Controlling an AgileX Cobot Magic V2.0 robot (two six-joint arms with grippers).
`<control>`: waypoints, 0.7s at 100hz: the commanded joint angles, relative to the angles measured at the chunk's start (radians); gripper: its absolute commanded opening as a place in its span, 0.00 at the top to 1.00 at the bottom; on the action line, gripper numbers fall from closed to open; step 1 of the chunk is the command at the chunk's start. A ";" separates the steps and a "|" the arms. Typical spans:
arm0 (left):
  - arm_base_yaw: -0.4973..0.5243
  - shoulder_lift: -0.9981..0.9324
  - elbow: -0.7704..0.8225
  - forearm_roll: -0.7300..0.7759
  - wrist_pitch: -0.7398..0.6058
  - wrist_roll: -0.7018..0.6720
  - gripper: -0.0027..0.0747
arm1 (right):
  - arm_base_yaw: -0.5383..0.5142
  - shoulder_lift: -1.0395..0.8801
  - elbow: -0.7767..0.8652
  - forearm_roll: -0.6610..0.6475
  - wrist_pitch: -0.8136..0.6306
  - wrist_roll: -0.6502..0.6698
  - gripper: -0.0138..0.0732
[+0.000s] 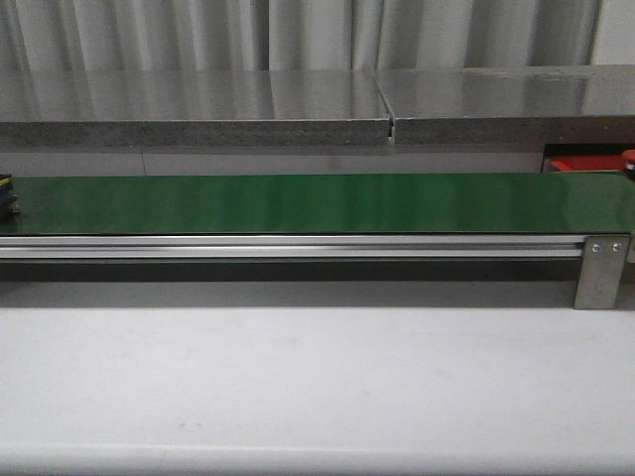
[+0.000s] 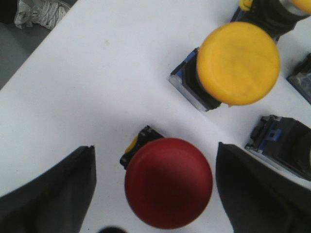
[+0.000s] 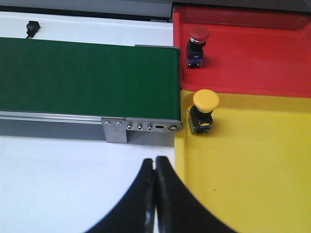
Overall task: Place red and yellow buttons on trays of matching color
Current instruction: 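Move the left gripper over a red button and grasp it, then set the red button on the green belt and release it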
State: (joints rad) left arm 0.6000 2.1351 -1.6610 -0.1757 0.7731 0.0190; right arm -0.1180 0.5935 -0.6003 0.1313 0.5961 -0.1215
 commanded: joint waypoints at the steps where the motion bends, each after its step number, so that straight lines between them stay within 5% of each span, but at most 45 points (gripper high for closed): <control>1: -0.010 -0.057 -0.035 -0.017 -0.031 0.004 0.33 | -0.001 0.000 -0.025 -0.004 -0.067 -0.002 0.98; 29: -0.010 -0.057 -0.035 -0.015 -0.036 0.004 0.64 | -0.001 0.000 -0.025 -0.004 -0.067 -0.002 0.98; 70: -0.010 -0.150 0.005 -0.018 -0.049 0.016 0.67 | -0.001 0.000 -0.025 -0.004 -0.067 -0.002 0.98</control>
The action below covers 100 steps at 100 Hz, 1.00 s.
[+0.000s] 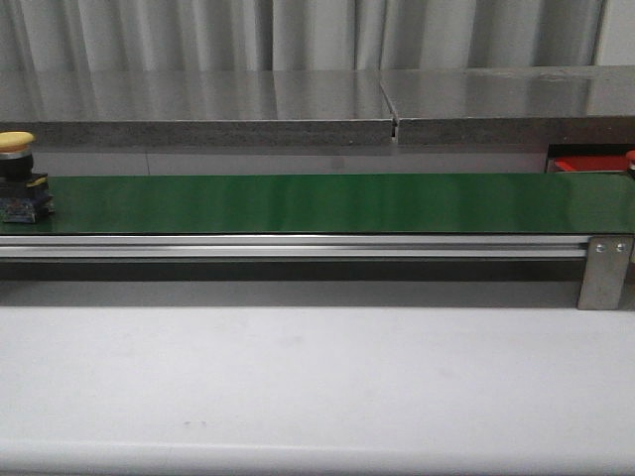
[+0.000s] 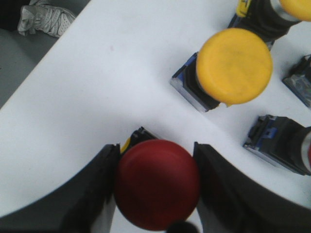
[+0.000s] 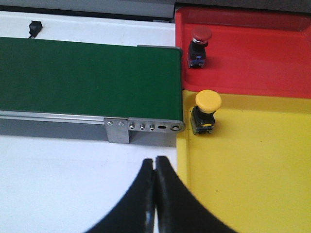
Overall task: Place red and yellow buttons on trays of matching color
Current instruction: 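Set the red button on the green belt and release it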
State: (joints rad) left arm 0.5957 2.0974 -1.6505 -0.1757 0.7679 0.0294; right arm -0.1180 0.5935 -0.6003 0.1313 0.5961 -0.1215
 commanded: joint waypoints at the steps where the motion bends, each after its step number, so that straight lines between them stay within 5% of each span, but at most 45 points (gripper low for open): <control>1: -0.006 -0.121 -0.001 -0.020 -0.045 0.006 0.67 | -0.001 0.000 -0.025 -0.004 -0.067 -0.002 0.98; 51: -0.019 -0.433 0.204 -0.063 -0.104 0.024 0.67 | -0.001 0.000 -0.025 -0.004 -0.067 -0.002 0.98; 100: -0.221 -0.439 0.204 -0.064 -0.061 0.046 0.67 | -0.001 0.000 -0.025 -0.004 -0.067 -0.002 0.98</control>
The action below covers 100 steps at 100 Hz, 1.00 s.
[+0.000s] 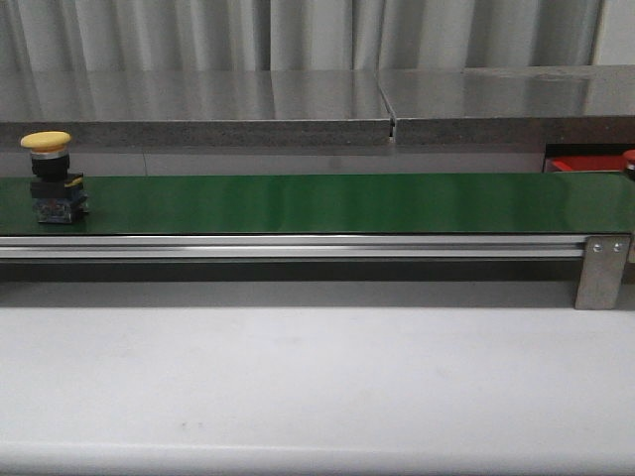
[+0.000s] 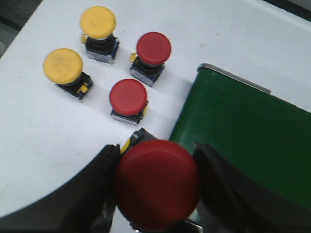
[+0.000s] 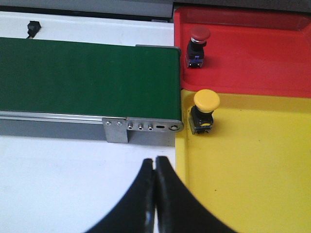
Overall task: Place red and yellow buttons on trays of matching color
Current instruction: 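Set the red button on the green belt and release it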
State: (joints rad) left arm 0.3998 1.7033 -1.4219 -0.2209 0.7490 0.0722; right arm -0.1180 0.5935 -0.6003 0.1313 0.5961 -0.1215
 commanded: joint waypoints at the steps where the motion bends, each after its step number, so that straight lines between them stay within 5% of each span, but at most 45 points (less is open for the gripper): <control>1: -0.027 -0.042 -0.025 -0.019 -0.042 0.004 0.67 | -0.001 0.000 -0.025 -0.004 -0.067 -0.002 0.98; 52: -0.090 0.064 -0.025 -0.077 -0.023 0.004 0.66 | -0.001 0.000 -0.025 -0.004 -0.067 -0.002 0.98; 74: -0.090 0.068 -0.027 -0.080 -0.011 0.004 0.29 | -0.001 0.000 -0.025 -0.004 -0.067 -0.002 0.98; 100: -0.090 0.000 -0.027 -0.087 -0.016 0.008 0.28 | -0.001 0.000 -0.025 -0.004 -0.067 -0.002 0.98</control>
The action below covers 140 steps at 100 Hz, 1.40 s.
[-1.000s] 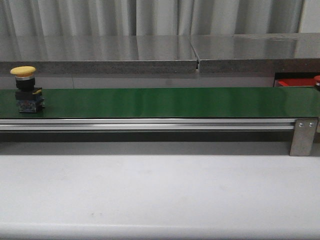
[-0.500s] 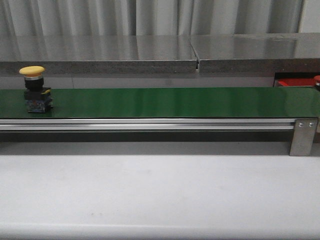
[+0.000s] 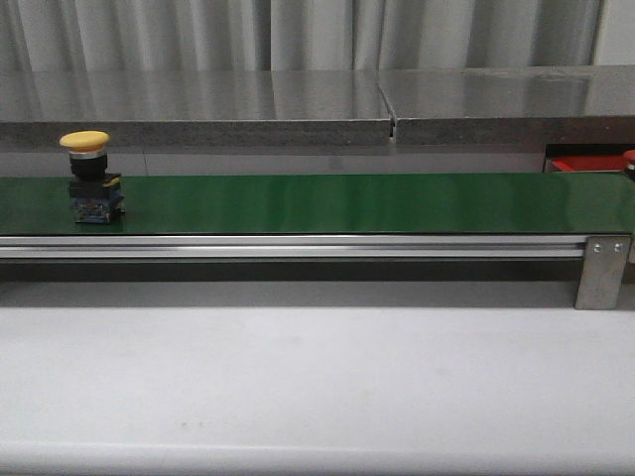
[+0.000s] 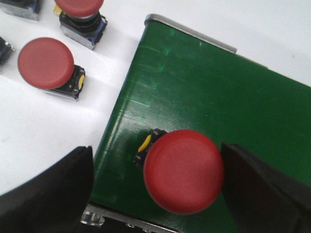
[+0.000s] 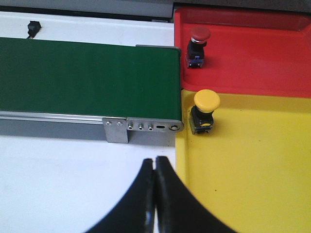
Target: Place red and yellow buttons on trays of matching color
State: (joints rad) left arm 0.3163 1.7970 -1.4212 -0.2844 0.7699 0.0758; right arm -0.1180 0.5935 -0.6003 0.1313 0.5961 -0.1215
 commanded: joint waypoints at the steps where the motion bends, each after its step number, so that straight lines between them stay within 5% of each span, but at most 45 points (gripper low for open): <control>1: -0.009 -0.097 -0.027 -0.023 -0.037 0.009 0.28 | -0.001 0.000 -0.025 -0.004 -0.067 -0.002 0.98; 20: -0.047 -0.219 -0.027 -0.023 -0.051 0.045 0.45 | -0.001 0.000 -0.025 -0.004 -0.067 -0.002 0.98; 40: -0.132 -0.344 0.007 -0.021 -0.061 0.071 1.00 | -0.001 0.000 -0.025 -0.004 -0.067 -0.002 0.98; 70: -0.263 -0.494 0.115 -0.032 -0.063 0.072 0.99 | -0.001 0.000 -0.025 -0.004 -0.067 -0.002 0.98; 140: -0.339 -0.981 0.603 0.132 -0.195 -0.103 0.99 | -0.001 0.000 -0.025 -0.004 -0.067 -0.002 0.98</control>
State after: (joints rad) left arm 0.0037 0.8794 -0.8360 -0.1681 0.6544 0.0091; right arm -0.1180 0.5935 -0.6003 0.1313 0.5961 -0.1215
